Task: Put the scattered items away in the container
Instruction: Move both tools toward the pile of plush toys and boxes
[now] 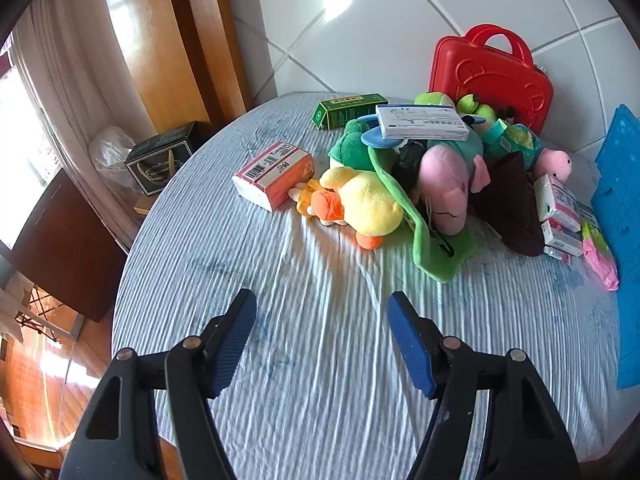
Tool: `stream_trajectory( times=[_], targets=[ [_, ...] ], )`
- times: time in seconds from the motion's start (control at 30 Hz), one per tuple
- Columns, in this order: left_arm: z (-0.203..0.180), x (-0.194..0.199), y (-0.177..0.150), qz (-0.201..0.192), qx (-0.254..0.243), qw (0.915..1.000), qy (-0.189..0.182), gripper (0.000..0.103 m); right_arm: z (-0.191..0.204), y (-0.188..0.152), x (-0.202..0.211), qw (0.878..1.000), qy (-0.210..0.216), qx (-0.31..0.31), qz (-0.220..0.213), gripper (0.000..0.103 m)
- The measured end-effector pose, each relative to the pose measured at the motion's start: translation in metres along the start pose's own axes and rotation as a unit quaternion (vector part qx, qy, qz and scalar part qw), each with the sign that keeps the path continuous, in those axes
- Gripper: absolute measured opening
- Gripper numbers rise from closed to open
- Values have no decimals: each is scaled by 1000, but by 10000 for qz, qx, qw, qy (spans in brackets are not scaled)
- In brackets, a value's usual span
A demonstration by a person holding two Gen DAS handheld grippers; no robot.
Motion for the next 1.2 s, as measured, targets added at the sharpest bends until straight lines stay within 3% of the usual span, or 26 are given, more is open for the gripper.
stream_trajectory(
  times=[0.27, 0.57, 0.7, 0.87, 1.0, 1.13, 1.2],
  targets=[
    [27, -57, 56, 95, -107, 9997, -195, 68, 72, 38, -71, 9988, 98, 120, 461, 103],
    [35, -107, 104, 211, -104, 9989, -403, 68, 115, 74, -138, 9966, 7, 287, 770, 103],
    [34, -118, 132, 106, -197, 9984, -516, 68, 123, 92, -157, 9963, -47, 354, 777, 103],
    [17, -131, 173, -79, -320, 9943, -1015, 68, 111, 106, -170, 9966, -120, 220, 791, 103],
    [-7, -147, 208, -106, -878, 9855, -1447, 68, 98, 103, -177, 9957, -165, 100, 911, 103],
    [-8, -179, 238, -280, -942, 9935, -579, 68, 86, 100, -181, 9954, -128, -78, 947, 103],
    [0, -206, 246, -37, -795, 9961, -370, 68, 83, 103, -186, 9954, -172, -90, 943, 103]
  ],
)
Point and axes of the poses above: each gripper's, at about its wrist camera, not at the fingertips, and x roughly against the way its jaws point, z to its left, y to its top, the point moved 1 cm from there along -x, roughly the way its jaws point, and after that the axes turned 12 degrees about -y, right-handed, at the moved point
